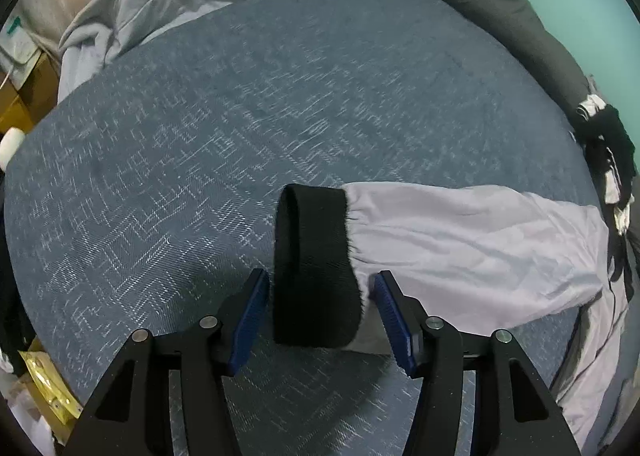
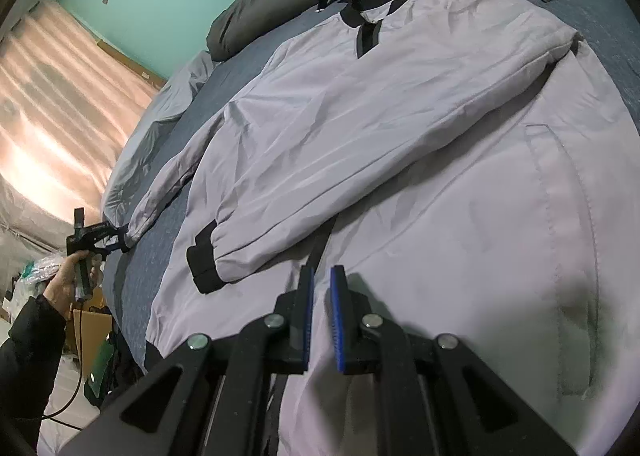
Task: Fold clothes
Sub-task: 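Lift the sleeve by its cuff with the left gripper toward the jacket front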
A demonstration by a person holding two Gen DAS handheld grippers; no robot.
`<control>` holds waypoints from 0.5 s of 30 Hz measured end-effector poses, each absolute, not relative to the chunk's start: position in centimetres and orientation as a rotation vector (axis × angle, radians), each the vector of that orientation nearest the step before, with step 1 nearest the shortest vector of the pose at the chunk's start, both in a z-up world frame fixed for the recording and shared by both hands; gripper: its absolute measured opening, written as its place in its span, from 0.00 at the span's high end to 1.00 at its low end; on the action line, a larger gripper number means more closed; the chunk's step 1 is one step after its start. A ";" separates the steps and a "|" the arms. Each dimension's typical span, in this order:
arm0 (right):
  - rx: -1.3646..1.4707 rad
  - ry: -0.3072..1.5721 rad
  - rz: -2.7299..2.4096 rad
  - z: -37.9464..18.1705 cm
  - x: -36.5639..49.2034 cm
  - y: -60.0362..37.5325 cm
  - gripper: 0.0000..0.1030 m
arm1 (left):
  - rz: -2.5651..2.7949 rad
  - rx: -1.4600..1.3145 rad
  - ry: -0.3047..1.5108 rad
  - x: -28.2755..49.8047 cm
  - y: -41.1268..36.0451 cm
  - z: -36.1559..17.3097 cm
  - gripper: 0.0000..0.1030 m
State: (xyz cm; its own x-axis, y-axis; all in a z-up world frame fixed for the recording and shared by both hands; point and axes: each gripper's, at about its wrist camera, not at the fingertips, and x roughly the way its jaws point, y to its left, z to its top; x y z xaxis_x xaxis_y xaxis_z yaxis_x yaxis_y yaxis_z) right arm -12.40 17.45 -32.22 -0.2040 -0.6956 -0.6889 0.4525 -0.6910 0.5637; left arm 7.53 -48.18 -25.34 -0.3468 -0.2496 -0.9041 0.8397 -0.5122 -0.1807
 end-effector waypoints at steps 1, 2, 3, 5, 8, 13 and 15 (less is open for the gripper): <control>1.300 -0.308 -1.963 -32.3 -12.5 17.5 0.91 | -1.935 1.136 0.874 7.5 -48.3 -25.7 0.41; 1.301 -0.308 -1.964 -32.3 -12.5 17.5 0.91 | -1.941 1.138 0.886 7.4 -48.3 -26.0 0.41; 1.302 -0.307 -1.965 -32.3 -12.6 17.6 0.91 | -1.942 1.137 0.893 7.3 -48.2 -26.2 0.41; 1.303 -0.306 -1.967 -32.3 -12.6 17.6 0.91 | -1.945 1.123 0.895 7.2 -48.2 -26.4 0.41; 1.307 -0.304 -1.968 -32.4 -12.6 17.6 0.91 | -1.952 1.109 0.873 6.9 -48.4 -26.5 0.46; 1.305 -0.303 -1.968 -32.5 -12.6 17.6 0.91 | -1.984 1.117 0.809 5.8 -47.8 -25.9 0.69; 1.303 -0.303 -1.969 -32.4 -12.5 17.7 0.91 | -1.994 1.112 0.798 5.6 -47.6 -25.4 0.83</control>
